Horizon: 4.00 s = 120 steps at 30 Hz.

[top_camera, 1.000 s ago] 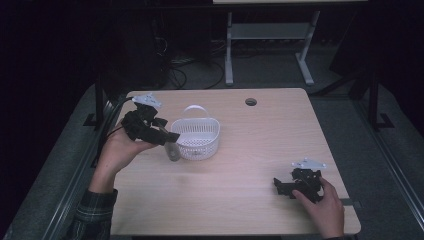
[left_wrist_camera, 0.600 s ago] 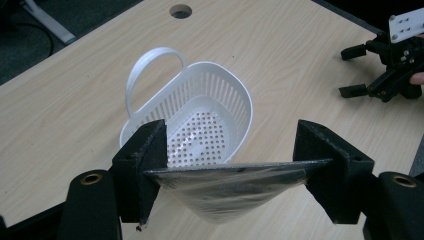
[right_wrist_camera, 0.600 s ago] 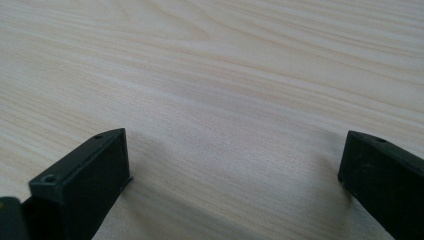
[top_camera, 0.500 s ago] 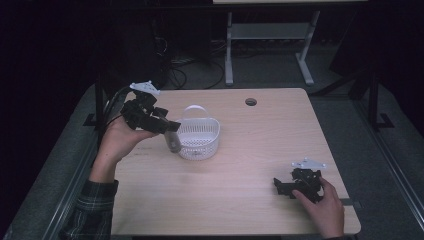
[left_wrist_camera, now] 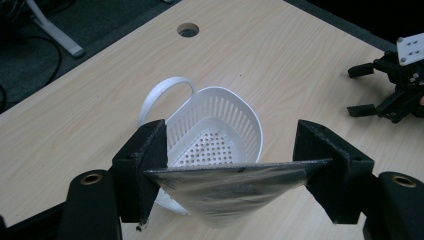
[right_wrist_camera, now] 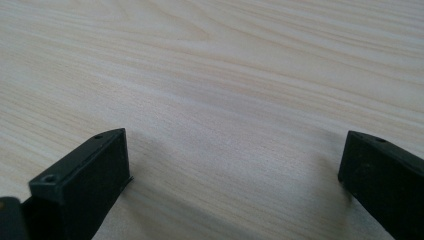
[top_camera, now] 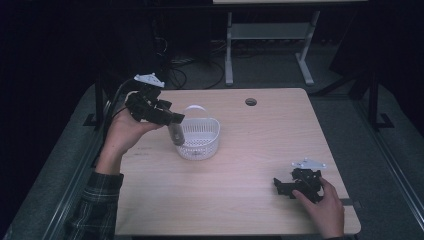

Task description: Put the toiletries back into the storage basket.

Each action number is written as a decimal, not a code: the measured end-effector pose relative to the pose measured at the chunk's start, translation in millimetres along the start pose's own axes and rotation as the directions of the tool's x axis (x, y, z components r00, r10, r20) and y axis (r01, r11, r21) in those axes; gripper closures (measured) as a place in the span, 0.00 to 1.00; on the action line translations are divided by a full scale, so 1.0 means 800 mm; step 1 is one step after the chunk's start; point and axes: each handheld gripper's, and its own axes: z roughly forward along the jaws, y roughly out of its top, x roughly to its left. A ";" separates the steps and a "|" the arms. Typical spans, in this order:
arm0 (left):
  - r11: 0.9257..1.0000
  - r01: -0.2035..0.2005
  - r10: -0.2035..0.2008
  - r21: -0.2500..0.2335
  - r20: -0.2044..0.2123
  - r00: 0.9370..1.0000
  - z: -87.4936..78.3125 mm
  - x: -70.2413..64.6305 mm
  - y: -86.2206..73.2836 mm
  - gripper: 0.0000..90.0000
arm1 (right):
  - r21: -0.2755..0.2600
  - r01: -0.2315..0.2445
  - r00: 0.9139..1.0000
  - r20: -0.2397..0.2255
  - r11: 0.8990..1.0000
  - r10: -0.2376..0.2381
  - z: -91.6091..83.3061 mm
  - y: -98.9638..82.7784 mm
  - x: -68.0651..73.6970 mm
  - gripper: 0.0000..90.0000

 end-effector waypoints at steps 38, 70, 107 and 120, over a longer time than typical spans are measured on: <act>1.000 -0.026 0.026 0.006 -0.069 0.997 0.080 0.015 0.004 0.33 | 0.000 0.001 1.000 0.000 1.000 -0.001 0.000 0.000 0.000 0.00; 0.999 0.031 -0.028 0.036 -0.097 0.995 0.116 0.038 -0.053 0.33 | 0.001 0.001 1.000 0.000 1.000 -0.001 0.000 0.000 0.000 0.00; 0.998 0.002 0.002 0.055 -0.078 0.997 0.121 0.033 -0.073 0.15 | 0.000 0.001 1.000 0.001 1.000 -0.001 0.000 0.000 0.000 0.00; 1.000 0.002 0.000 0.015 -0.088 0.996 0.088 0.035 -0.082 0.15 | 0.001 0.001 1.000 0.001 1.000 -0.001 0.000 0.000 0.000 0.00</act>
